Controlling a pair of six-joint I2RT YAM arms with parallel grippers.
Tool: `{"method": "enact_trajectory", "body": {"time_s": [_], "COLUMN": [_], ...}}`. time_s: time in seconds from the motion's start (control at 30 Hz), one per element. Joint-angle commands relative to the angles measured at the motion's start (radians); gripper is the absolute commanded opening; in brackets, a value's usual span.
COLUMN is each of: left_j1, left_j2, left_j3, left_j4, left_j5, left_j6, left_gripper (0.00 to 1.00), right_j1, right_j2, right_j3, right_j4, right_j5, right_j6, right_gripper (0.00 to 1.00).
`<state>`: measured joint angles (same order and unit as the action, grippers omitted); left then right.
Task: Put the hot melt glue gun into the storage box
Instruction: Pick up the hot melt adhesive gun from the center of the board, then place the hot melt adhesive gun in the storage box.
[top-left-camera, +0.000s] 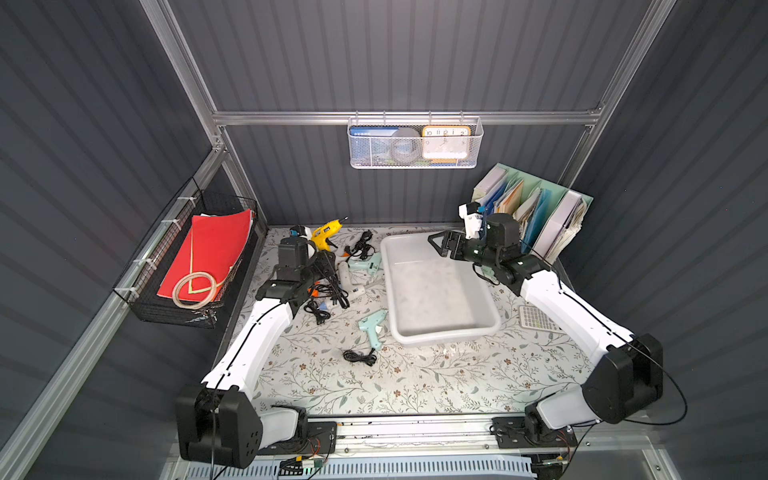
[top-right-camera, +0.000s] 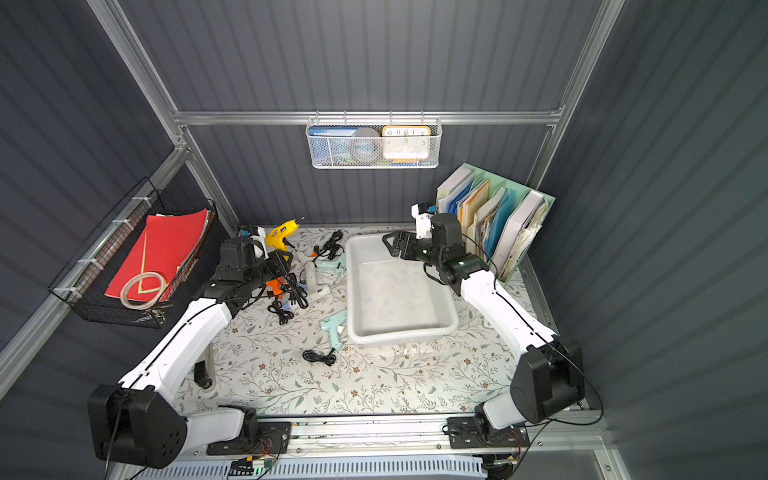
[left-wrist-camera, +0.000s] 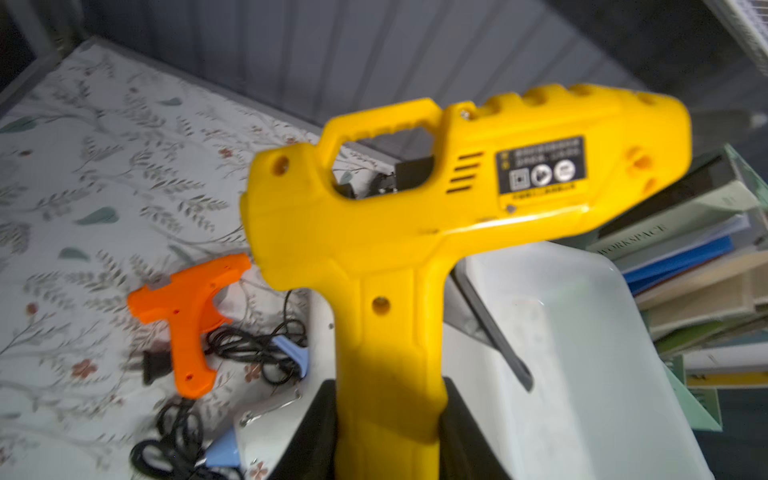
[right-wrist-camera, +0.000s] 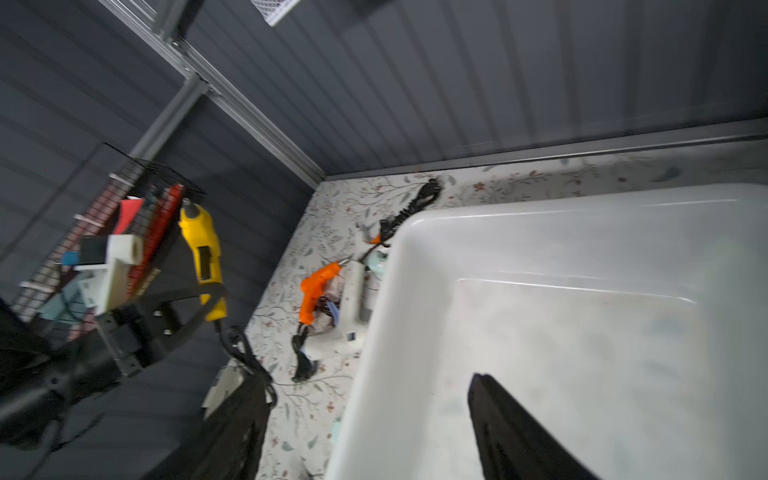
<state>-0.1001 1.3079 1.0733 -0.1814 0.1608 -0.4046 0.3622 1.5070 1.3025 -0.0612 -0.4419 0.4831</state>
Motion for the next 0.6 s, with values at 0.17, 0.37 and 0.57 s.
{"method": "enact_trajectory", "body": {"time_s": [0.17,0.37,0.57], "left_j1": [-0.051,-0.144,-0.186], "left_j2": [0.13,0.227,0.27], "left_j3": [0.137,0.257,0.303], "left_j4": [0.155,0.07,0.063], "left_j5": [0.365,0.388,0.38], "left_j6": [0.201,0.295,0.321], "left_gripper": [0.0,0.0,0.0], "right_j1": [0.029,0.055,0.066], "right_j2": [0.137,0.176,0.167], "right_j3": [0.171,0.238,0.248], "right_j4": [0.161,0.17,0.13], "right_j5": [-0.264,-0.246,-0.174], "right_j6": [0.146,0.139,0.103], "right_gripper": [0.75,0.75,0.73]}}
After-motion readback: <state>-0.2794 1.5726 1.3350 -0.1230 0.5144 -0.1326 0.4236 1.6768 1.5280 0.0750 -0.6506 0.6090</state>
